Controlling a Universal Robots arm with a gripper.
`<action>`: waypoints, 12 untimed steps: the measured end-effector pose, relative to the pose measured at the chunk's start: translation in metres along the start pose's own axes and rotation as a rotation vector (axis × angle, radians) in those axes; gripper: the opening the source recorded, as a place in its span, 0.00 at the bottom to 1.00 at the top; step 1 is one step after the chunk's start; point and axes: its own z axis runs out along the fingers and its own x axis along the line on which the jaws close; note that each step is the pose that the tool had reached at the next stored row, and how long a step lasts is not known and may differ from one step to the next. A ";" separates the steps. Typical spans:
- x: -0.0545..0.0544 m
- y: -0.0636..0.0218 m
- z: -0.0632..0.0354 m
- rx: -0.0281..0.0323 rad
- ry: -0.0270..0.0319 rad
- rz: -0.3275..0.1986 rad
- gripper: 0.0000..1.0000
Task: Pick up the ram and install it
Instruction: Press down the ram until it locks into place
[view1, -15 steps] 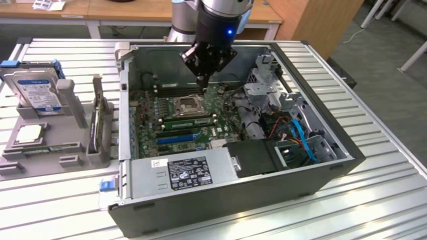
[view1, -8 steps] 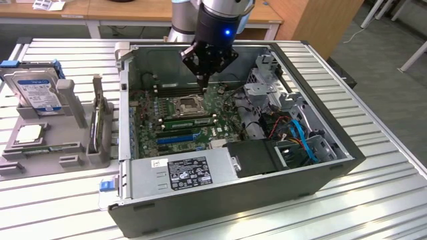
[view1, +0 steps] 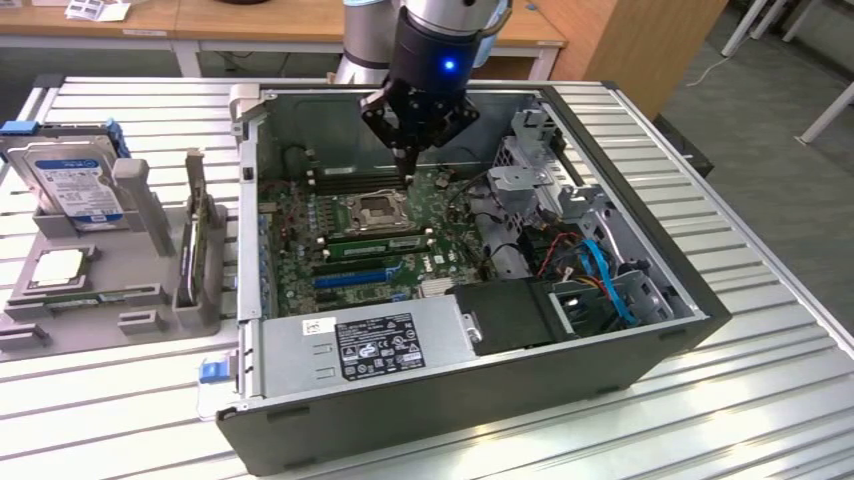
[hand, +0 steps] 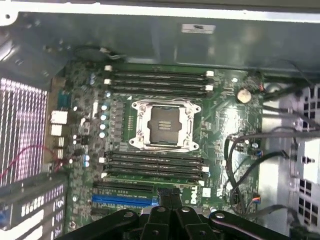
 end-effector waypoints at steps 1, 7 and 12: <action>0.000 0.0000 0.0001 -0.0011 -0.0010 0.018 0.11; 0.000 0.0000 0.0003 -0.0075 -0.0070 0.127 0.11; 0.000 0.0000 0.0004 -0.0092 -0.0090 0.155 0.11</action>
